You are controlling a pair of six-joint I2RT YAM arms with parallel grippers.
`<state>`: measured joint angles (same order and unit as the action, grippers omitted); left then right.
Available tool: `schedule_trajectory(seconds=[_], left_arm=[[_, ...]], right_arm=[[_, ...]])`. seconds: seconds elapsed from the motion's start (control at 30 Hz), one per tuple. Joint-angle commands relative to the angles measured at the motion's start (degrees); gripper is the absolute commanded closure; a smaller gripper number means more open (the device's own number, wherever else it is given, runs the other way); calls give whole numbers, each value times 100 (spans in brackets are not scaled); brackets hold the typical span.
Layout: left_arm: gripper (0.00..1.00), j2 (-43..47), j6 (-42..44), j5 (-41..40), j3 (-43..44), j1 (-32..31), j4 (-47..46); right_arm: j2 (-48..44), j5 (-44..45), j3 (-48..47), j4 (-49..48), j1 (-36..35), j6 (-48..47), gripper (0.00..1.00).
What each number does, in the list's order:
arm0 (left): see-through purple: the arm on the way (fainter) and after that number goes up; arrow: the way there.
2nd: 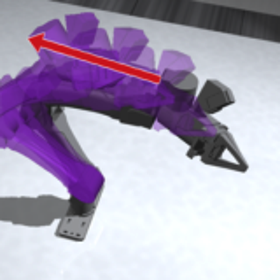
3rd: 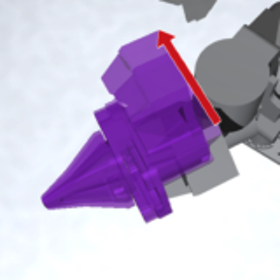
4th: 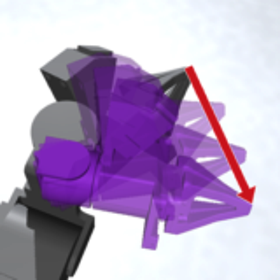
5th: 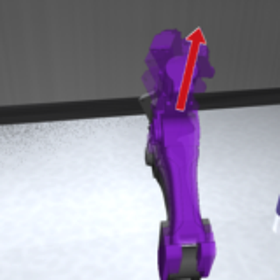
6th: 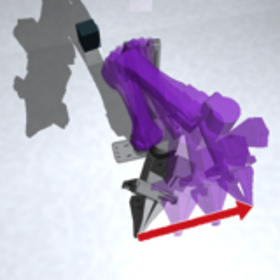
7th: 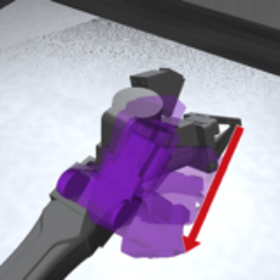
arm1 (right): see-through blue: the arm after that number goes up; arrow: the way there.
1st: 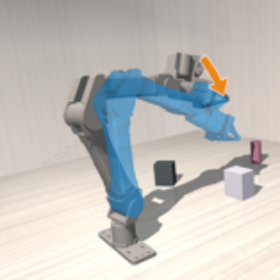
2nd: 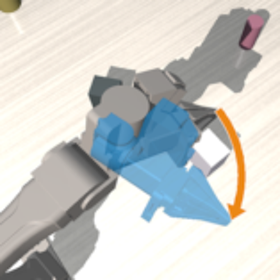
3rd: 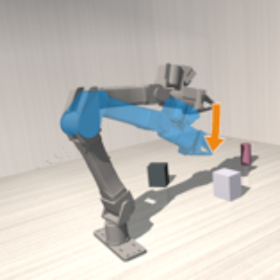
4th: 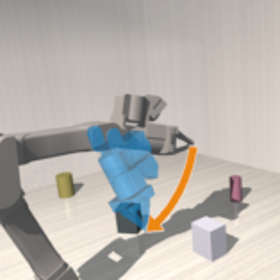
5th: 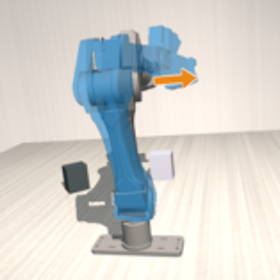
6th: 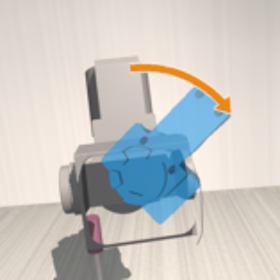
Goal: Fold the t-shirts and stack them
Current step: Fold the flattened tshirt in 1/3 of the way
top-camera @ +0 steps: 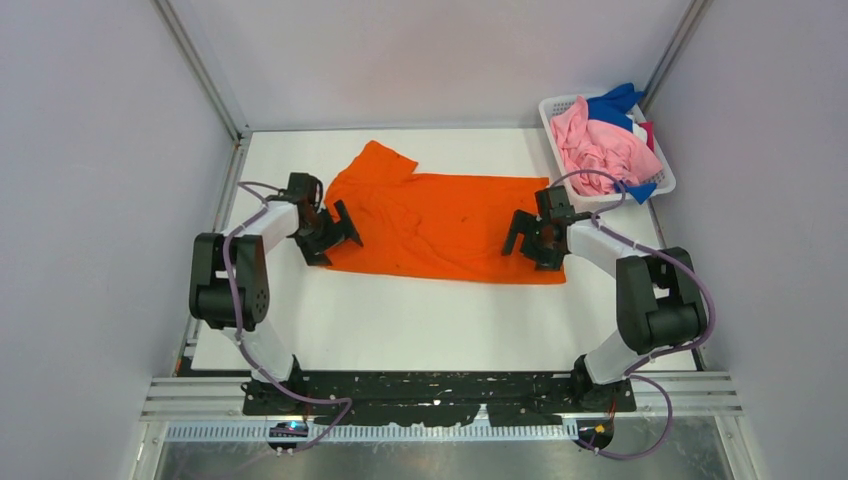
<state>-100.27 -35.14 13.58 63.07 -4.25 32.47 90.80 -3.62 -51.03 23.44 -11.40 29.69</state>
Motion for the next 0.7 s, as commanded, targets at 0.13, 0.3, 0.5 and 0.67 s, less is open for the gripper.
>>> schedule_trajectory(seconds=[0.13, 0.3, 0.5, 0.67], left_arm=[[0, 207, 231, -259, -177, 152, 419], [0, 425, 169, -2, -511, 110, 542], [0, 1085, -104, 112, -1571, -125, 490], [0, 1770, -277, 184, -2334, -458, 643]], right_arm=[[-126, 85, 336, 321, 337, -254, 5], [-197, 4, 483, 411, 384, -358, 4], [-493, -92, 764, 695, 384, -473, 5], [-908, 53, 1003, 1142, 385, -508, 4]])
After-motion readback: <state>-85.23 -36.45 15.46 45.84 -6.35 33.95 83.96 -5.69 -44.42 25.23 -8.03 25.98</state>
